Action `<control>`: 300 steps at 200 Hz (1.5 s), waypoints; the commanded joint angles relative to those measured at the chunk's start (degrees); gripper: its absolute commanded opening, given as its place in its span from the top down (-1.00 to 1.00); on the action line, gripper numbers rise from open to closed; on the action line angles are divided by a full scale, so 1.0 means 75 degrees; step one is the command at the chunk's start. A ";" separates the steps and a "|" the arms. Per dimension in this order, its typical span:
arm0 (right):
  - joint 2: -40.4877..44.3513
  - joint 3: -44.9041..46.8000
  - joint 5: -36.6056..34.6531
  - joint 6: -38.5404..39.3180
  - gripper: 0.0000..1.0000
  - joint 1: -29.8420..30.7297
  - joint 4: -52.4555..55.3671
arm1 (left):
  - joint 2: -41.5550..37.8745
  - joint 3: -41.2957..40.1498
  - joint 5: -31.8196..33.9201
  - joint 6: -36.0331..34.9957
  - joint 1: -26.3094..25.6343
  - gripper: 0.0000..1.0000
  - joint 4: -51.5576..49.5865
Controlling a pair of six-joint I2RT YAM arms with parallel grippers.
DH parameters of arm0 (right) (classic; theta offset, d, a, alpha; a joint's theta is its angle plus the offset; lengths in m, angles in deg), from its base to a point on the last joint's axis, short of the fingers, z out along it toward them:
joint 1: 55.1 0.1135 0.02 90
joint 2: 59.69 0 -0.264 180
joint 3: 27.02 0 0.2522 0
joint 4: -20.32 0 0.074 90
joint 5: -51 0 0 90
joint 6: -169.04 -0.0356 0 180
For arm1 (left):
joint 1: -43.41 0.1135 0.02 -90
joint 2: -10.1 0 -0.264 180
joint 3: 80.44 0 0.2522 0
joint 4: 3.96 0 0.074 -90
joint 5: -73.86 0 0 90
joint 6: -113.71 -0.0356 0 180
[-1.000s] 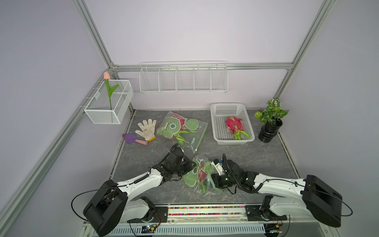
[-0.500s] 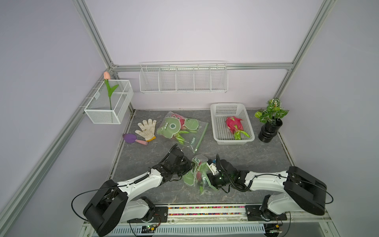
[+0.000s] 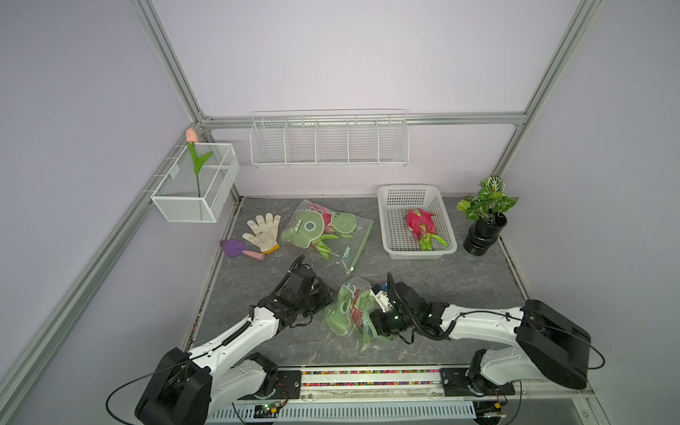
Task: Open the zip-top bag and take out the dragon fruit
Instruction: Pick up the dragon fruit from the zipper food storage bag.
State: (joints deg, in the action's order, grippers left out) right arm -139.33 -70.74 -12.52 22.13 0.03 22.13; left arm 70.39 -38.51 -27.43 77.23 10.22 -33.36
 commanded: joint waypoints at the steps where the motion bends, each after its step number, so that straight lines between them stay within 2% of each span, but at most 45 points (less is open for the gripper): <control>1: 0.0315 -0.0268 0.0290 0.0608 0.78 -0.0302 0.0914 | -0.0386 0.0163 0.0100 -0.0924 0.0228 -0.24 -0.0770; 28: 0.0474 -0.0522 0.0581 0.1168 0.82 -0.0689 0.1708 | -0.0714 -0.0104 -0.0309 -0.1496 0.0302 -0.39 -0.0538; 59: 0.0438 -0.0847 0.0797 0.1778 0.82 -0.0977 0.2476 | -0.0920 -0.0346 -0.1652 -0.2069 0.0305 -0.45 0.0340; 102: 0.0193 -0.1126 0.1037 0.2190 0.82 -0.1183 0.3071 | -0.0391 -0.0482 -0.2493 -0.2445 0.0261 -0.51 0.1180; 138: 0.0151 -0.1194 0.1110 0.2293 0.82 -0.1254 0.3148 | 0.0351 -0.0145 -0.1713 -0.2780 -0.0341 -0.38 0.0966; 165: 0.0138 -0.1294 0.1147 0.2439 0.82 -0.1300 0.3330 | 0.0910 0.0024 -0.1678 -0.2788 -0.0483 0.08 0.1117; 214: 0.0255 -0.1545 0.1236 0.2708 0.83 -0.1450 0.3776 | 0.1059 0.0165 -0.0952 -0.2583 -0.0491 0.64 0.0992; 231: 0.0334 -0.1634 0.1264 0.2759 0.83 -0.1502 0.3902 | 0.1055 0.0222 -0.0789 -0.2526 -0.0485 1.00 0.0884; 255: 0.0517 -0.1859 0.1275 0.2987 0.83 -0.1607 0.4391 | 0.0741 0.0253 -0.0125 -0.2308 -0.0485 1.00 0.0478; 300: 0.1024 -0.2041 0.1414 0.3290 0.83 -0.1932 0.4997 | -0.0506 0.0688 0.2137 -0.1499 -0.0450 1.00 -0.1545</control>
State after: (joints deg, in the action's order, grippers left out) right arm -134.35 -84.42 -3.56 44.12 -13.08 55.99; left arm 71.42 -36.68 -23.76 61.91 6.63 -34.87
